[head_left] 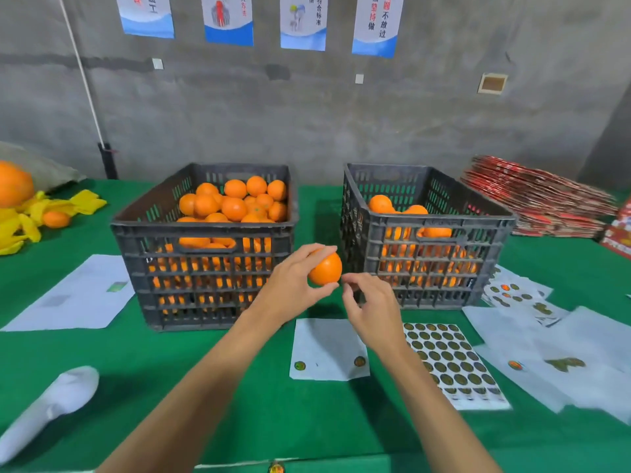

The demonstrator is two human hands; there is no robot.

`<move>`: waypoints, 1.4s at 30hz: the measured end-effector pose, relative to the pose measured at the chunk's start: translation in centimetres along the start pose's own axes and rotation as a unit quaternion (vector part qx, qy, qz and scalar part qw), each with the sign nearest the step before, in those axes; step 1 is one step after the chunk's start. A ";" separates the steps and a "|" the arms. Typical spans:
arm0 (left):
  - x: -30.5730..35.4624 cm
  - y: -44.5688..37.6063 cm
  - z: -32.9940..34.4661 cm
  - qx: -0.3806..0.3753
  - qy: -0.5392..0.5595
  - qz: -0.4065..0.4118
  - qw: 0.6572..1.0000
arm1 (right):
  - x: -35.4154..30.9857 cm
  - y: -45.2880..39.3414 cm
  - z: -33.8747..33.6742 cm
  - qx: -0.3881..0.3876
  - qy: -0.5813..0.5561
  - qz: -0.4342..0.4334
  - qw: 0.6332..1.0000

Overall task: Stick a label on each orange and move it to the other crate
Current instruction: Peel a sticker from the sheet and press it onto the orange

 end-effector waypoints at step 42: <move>-0.1 0.9 6.0 0.147 0.508 -0.156 0.834 | -0.1 -0.3 -1.1 0.031 -0.441 0.140 0.886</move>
Point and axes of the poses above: each hand's wrist, its own y-axis away from the middle knuckle, its own z-axis out of the palm, x = y × z, the point moved 6 cm from there along -y, towards the middle knuckle, and after that the axes turned 15 degrees about -x, right-handed, at the moved point
